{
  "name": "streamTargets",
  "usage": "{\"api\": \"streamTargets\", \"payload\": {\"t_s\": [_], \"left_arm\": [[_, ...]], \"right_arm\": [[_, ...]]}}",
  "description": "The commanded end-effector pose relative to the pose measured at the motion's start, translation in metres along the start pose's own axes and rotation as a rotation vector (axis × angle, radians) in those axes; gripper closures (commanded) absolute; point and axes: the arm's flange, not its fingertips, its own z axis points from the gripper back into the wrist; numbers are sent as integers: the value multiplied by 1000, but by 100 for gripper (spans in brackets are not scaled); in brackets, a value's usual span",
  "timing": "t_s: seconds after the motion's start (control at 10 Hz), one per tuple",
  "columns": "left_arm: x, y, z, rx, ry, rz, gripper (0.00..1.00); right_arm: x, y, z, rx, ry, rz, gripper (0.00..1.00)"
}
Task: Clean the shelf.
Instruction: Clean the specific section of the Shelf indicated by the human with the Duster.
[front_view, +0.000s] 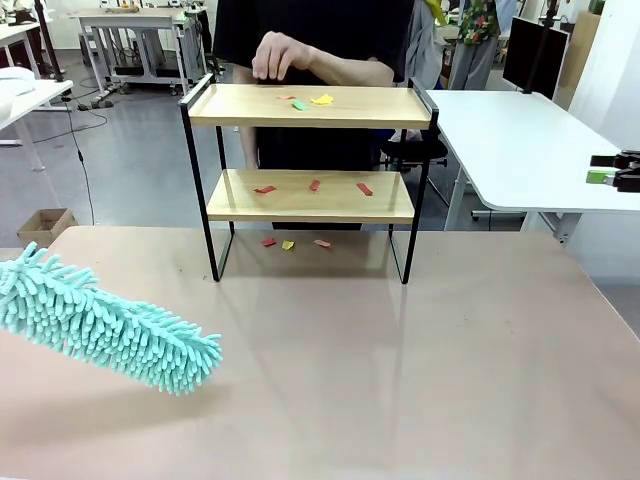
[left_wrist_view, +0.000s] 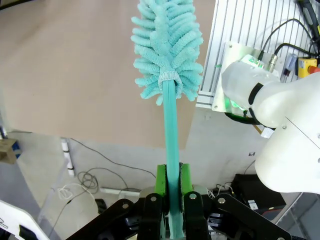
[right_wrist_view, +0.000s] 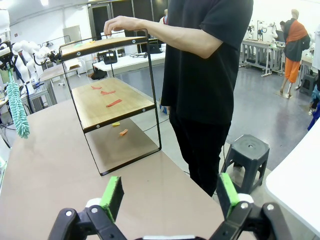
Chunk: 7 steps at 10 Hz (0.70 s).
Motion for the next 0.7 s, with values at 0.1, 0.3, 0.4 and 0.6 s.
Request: {"api": "streamTargets", "payload": {"t_s": [0.1,0.3,0.4,0.6], "left_arm": [[-3,-3,2,0,-1,3,87],[-3,-3,2,0,-1,3,87],[-3,-3,2,0,-1,3,87],[-3,-3,2,0,-1,3,87]], "right_arm": [[3,1,-2,1,0,6,0],[3,1,-2,1,0,6,0],[3,1,-2,1,0,6,0],[3,1,-2,1,0,6,0]]}}
